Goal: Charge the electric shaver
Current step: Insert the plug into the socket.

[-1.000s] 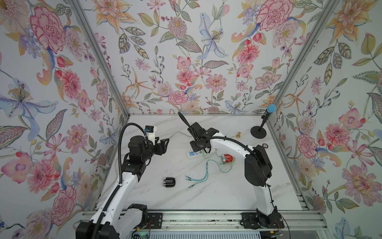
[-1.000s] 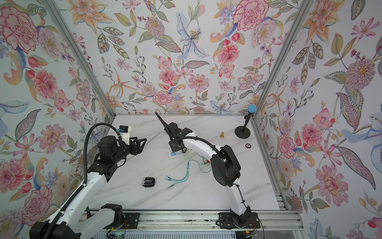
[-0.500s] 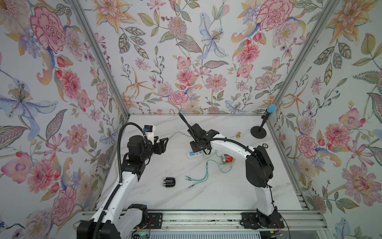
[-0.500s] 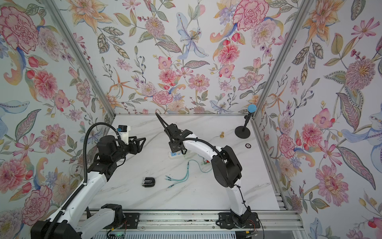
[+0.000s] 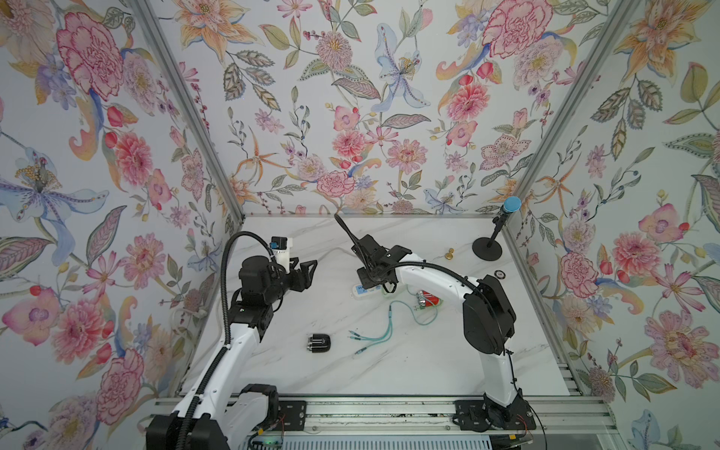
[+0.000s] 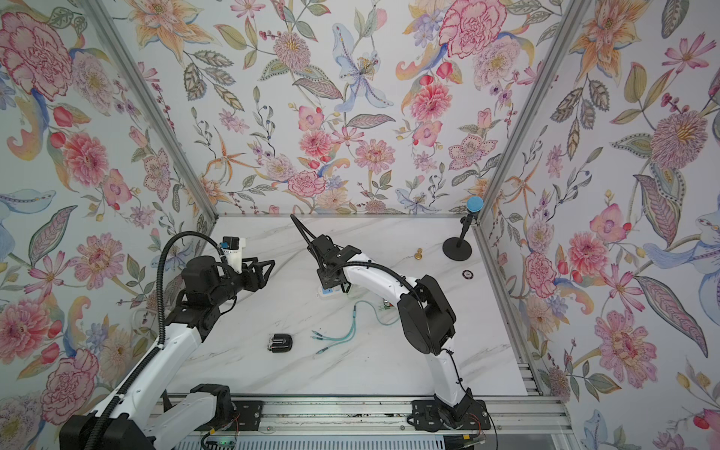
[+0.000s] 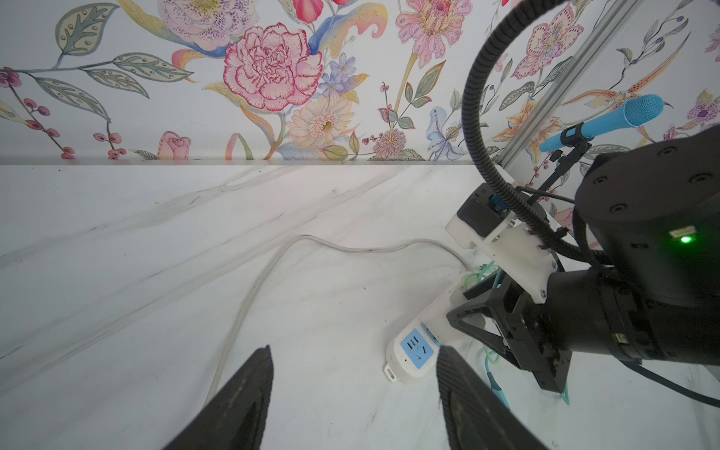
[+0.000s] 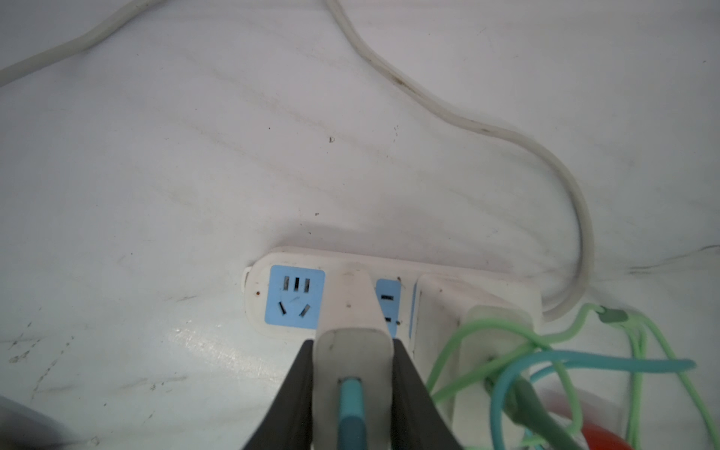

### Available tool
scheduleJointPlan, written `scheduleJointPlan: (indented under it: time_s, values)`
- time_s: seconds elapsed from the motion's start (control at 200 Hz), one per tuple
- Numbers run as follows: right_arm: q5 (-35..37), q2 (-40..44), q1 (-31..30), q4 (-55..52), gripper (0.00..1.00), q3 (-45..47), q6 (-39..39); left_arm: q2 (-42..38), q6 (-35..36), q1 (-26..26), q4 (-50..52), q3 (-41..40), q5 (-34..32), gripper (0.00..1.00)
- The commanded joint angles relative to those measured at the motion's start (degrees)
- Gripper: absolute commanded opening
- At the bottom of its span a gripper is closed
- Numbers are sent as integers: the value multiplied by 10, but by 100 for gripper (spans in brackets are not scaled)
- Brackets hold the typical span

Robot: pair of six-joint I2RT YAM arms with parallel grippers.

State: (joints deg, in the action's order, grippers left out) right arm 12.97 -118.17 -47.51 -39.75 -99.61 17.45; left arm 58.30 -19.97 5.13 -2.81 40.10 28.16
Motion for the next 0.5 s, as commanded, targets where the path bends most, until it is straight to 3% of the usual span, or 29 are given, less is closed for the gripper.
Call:
scheduleJointPlan:
  time_s: [0.0,0.495]
  values:
    - [4,7,-1,-58,1,10,15,1,-3,-9,-13,-7,10,69]
    - [5,-3,-2,-80,1,8,30,3,-6,-15,-17,-11,19,69]
